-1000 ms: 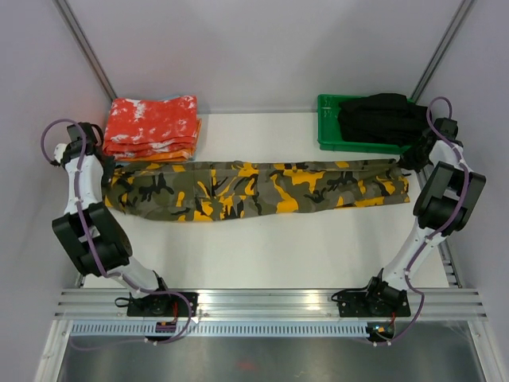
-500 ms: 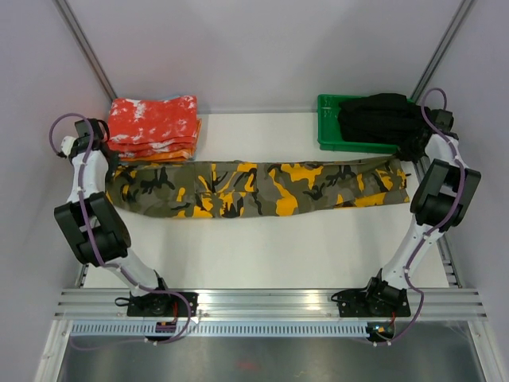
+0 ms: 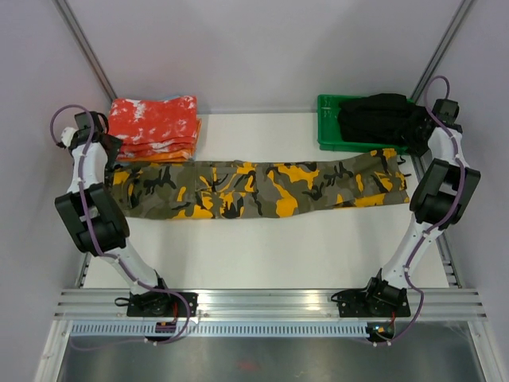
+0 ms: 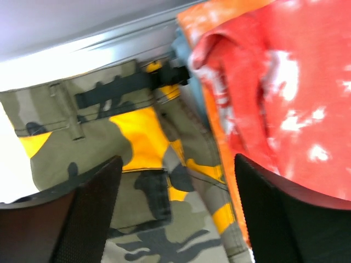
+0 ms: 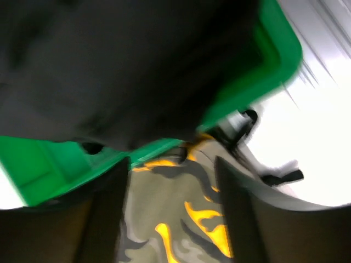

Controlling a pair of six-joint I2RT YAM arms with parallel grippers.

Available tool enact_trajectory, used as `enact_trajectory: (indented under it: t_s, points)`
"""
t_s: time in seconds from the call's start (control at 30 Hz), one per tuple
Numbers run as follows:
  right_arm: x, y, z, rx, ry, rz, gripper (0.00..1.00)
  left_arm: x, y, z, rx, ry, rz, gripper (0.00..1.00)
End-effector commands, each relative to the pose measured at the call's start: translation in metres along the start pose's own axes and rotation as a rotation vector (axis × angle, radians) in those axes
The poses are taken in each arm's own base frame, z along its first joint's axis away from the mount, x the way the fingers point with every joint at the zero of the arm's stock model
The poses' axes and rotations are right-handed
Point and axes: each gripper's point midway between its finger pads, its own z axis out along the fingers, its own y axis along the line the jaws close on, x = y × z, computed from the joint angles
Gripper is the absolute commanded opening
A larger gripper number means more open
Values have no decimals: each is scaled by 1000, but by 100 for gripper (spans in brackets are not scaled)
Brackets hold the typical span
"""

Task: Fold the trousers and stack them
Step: Fold the trousers

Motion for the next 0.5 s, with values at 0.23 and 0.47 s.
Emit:
enact_trajectory:
  t_s: [0.23,0.47]
  points:
    - [-21,96,-114,-258,-144,-227,91,-44,-42,-115,315,-130,115,96]
    - [53,102,-160,-343,-145,-307,82,14,-32,-195,505,-120,260,92]
